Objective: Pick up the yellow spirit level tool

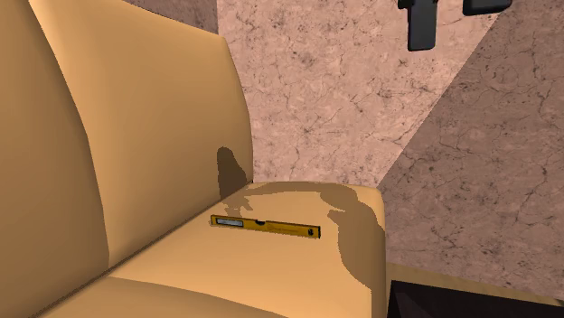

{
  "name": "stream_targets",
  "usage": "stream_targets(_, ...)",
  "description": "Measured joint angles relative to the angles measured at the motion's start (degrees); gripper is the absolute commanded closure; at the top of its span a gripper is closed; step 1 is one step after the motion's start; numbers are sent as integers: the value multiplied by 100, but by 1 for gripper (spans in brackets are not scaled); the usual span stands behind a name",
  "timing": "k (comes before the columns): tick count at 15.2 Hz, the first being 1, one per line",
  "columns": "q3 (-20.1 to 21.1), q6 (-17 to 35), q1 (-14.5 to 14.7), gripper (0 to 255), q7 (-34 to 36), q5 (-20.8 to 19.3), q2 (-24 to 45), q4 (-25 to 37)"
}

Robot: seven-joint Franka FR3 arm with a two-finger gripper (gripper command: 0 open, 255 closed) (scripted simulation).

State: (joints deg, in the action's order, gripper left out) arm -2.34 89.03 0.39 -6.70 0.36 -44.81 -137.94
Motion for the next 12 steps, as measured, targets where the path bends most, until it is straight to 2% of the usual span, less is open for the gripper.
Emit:
stream_targets(2, -27, 69, -15, 0, -21, -22, 80, 5)
stream_targets(12, -640, 1461, -311, 0, -492, -404, 1508, -44)
